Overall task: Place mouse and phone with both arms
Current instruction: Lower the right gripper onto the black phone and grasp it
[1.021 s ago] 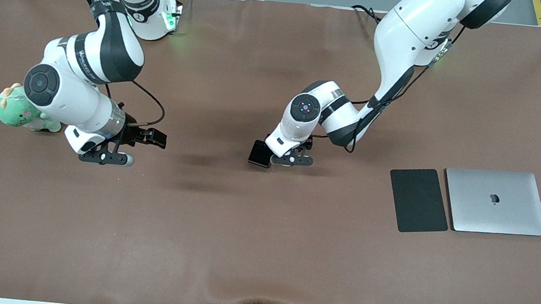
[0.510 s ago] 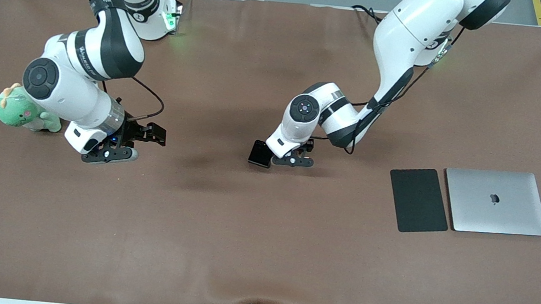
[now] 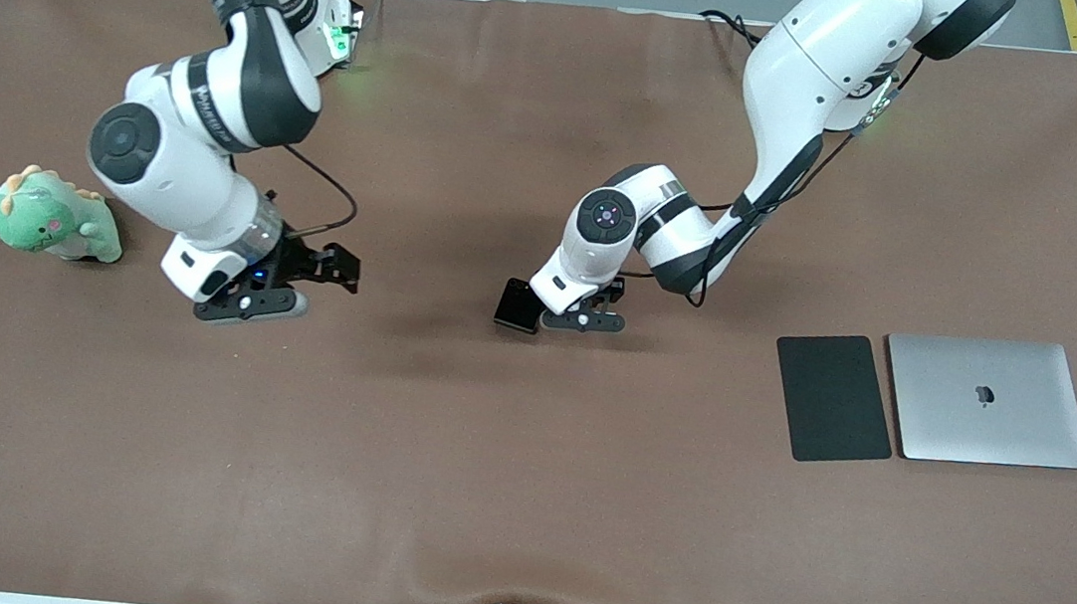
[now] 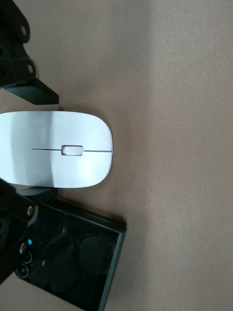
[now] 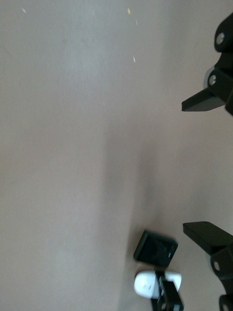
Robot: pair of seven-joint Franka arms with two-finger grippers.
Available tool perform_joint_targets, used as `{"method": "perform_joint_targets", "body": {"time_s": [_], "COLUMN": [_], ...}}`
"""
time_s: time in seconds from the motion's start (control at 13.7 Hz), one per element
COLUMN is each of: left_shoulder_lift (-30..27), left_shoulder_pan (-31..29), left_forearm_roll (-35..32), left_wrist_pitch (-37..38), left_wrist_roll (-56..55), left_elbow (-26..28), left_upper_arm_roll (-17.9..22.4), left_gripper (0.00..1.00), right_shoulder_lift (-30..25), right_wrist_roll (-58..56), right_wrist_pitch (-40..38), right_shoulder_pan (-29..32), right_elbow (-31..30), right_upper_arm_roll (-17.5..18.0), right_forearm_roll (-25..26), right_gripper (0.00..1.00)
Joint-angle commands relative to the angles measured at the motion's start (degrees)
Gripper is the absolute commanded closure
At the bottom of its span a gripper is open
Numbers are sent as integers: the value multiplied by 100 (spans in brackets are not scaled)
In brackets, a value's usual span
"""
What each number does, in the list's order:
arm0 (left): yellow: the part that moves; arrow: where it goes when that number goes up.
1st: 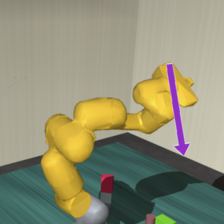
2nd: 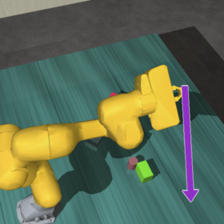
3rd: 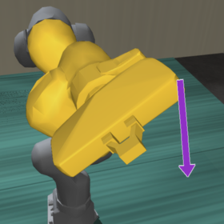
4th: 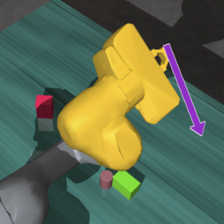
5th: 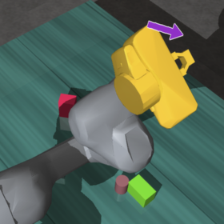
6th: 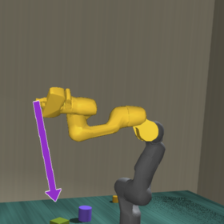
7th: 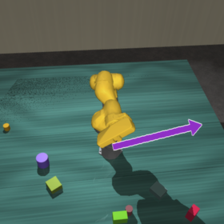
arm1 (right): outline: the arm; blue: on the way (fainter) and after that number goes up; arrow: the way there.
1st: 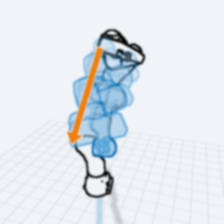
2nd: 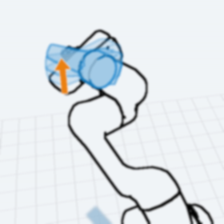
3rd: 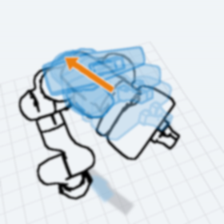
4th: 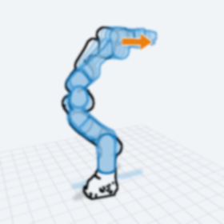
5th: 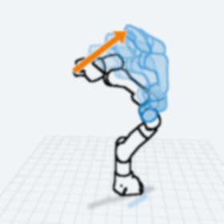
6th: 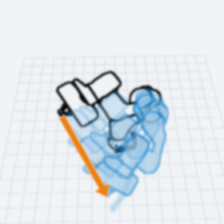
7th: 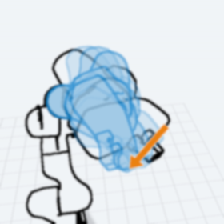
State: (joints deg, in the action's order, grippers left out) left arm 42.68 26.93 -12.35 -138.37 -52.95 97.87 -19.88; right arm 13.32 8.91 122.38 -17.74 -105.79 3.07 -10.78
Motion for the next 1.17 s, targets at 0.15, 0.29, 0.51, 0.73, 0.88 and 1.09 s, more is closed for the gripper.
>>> {"method": "perform_joint_targets", "body": {"time_s": [0.15,0.29,0.51,0.73,0.88,1.09], "left_shoulder_lift": [109,110,75,-31,-215,-645], "left_shoulder_pan": [84,84,76,6,-108,-407], "left_forearm_roll": [-180,-189,-189,-198,-259,-268], "left_wrist_pitch": [-41,-41,20,56,379,828], "left_wrist_roll": [-180,-163,-119,-101,117,443], "left_elbow": [-101,-101,-101,-101,-136,-127], "left_upper_arm_roll": [46,46,54,54,46,37], "left_gripper": [31,41,65,67,68,68], "right_shoulder_lift": [1022,1269,1472,1621,1796,2043], "right_wrist_roll": [850,858,1103,1464,1710,1886], "right_wrist_pitch": [-1179,-1331,-1296,-1269,-1156,-945], "right_shoulder_pan": [-247,-256,-282,-536,-669,-836], "right_elbow": [1646,1973,2044,2080,2167,2273], "right_upper_arm_roll": [-52,-52,-43,-43,-52,-60], "right_forearm_roll": [199,164,146,190,217,252], "right_gripper": [0,0,0,0,0,0]}}
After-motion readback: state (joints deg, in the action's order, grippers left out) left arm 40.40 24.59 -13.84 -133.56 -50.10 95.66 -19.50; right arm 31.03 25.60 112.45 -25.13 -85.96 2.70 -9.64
